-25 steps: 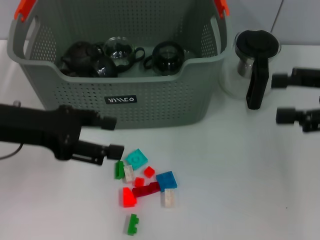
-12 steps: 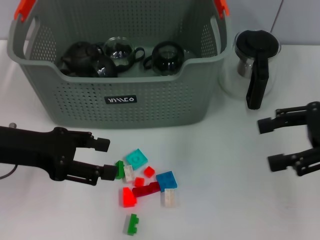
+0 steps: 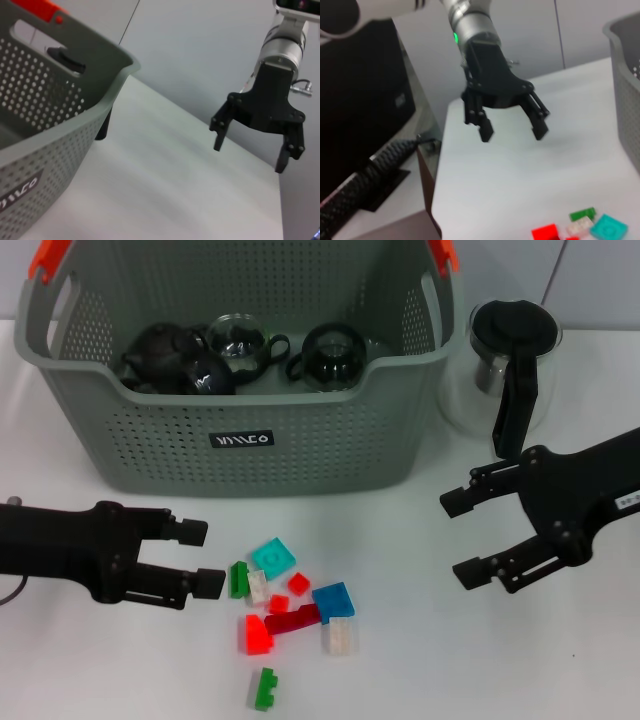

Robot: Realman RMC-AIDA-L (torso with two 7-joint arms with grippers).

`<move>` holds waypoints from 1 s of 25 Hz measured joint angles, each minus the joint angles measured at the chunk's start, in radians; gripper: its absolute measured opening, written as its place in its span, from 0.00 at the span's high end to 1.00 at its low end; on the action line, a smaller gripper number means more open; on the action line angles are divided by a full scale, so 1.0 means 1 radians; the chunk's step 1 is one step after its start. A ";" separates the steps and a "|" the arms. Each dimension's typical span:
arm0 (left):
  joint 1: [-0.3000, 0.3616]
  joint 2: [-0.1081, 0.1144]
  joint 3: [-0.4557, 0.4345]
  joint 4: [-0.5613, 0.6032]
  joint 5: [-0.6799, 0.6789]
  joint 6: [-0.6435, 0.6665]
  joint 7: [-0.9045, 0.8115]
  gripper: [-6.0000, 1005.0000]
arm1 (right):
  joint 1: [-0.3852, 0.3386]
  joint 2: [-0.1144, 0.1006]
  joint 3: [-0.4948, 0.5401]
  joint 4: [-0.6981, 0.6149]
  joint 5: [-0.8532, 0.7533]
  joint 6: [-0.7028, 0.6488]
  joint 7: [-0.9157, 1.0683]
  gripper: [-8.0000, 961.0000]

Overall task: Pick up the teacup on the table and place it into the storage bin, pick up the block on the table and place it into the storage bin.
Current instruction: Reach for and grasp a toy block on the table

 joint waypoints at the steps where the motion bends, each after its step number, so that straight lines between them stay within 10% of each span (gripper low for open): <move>1: 0.000 0.000 -0.002 0.000 0.007 0.000 0.001 0.14 | 0.006 0.002 -0.003 0.001 -0.011 0.006 0.002 0.08; 25: -0.018 0.005 0.013 0.003 0.065 0.021 0.027 0.14 | 0.103 0.105 -0.174 0.007 -0.132 0.211 0.010 0.08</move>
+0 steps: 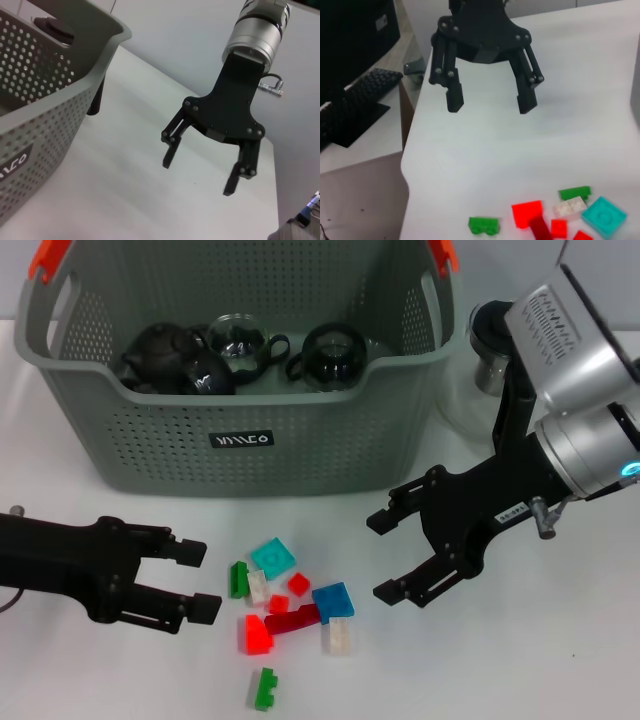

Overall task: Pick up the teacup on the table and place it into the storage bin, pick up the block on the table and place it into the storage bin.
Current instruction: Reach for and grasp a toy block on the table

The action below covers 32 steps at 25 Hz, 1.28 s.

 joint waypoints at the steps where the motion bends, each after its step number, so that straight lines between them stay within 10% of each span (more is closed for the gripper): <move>1: 0.000 0.000 -0.001 0.000 0.001 0.000 0.000 0.14 | 0.002 0.000 -0.004 0.000 -0.007 0.012 0.003 0.08; 32: 0.002 -0.005 -0.003 -0.008 -0.009 -0.004 0.002 0.14 | 0.069 0.016 -0.485 0.007 -0.051 0.306 0.144 0.08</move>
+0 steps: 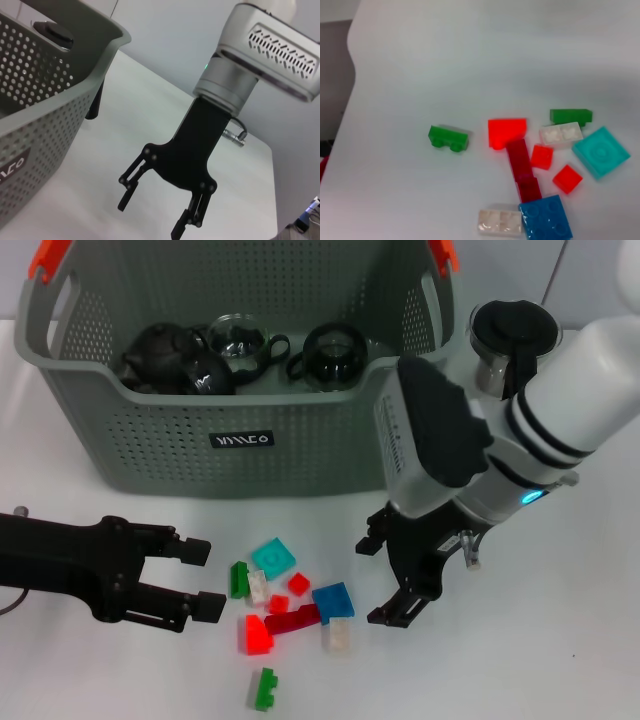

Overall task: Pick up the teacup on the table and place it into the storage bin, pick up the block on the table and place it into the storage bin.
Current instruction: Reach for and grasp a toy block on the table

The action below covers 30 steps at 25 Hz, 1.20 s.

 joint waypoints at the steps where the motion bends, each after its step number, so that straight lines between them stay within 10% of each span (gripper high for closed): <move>1: 0.000 0.000 0.000 0.000 0.000 0.000 0.000 0.14 | 0.001 0.000 -0.012 0.002 0.000 0.008 0.002 0.08; 30: 0.007 -0.010 0.000 -0.016 -0.003 0.000 0.034 0.14 | 0.021 0.008 -0.278 0.021 0.056 0.222 0.065 0.08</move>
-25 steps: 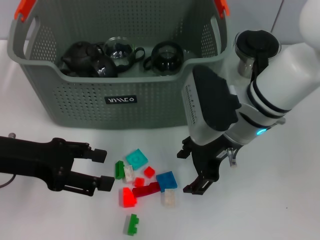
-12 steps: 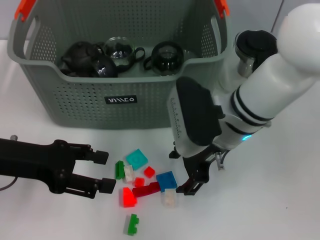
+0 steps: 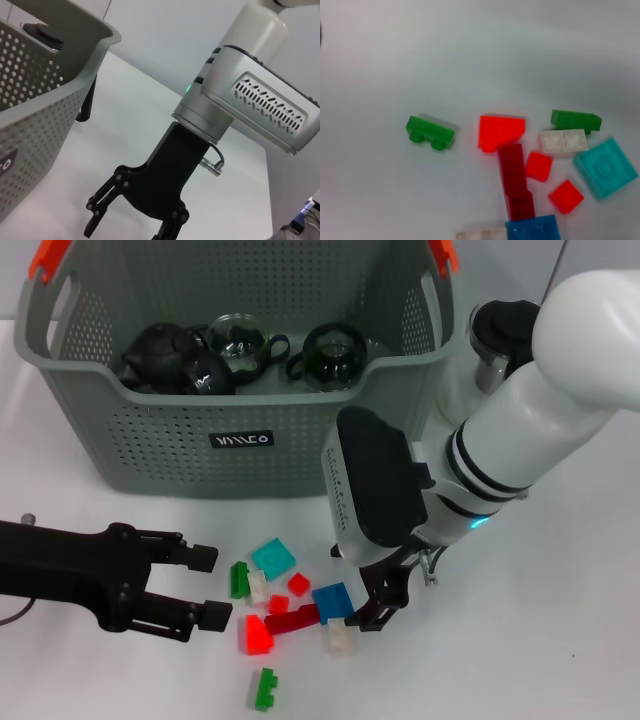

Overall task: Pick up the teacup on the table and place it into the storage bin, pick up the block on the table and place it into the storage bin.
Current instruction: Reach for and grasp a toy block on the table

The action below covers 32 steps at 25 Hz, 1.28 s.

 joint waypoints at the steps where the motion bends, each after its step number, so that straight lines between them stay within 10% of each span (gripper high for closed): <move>1: 0.000 0.000 0.000 0.000 0.000 0.000 0.000 0.14 | 0.000 0.001 -0.003 0.001 0.002 0.004 0.001 0.08; 32: 0.014 -0.007 0.001 -0.001 0.006 0.006 0.013 0.14 | 0.025 0.000 -0.058 0.013 0.078 0.008 0.021 0.08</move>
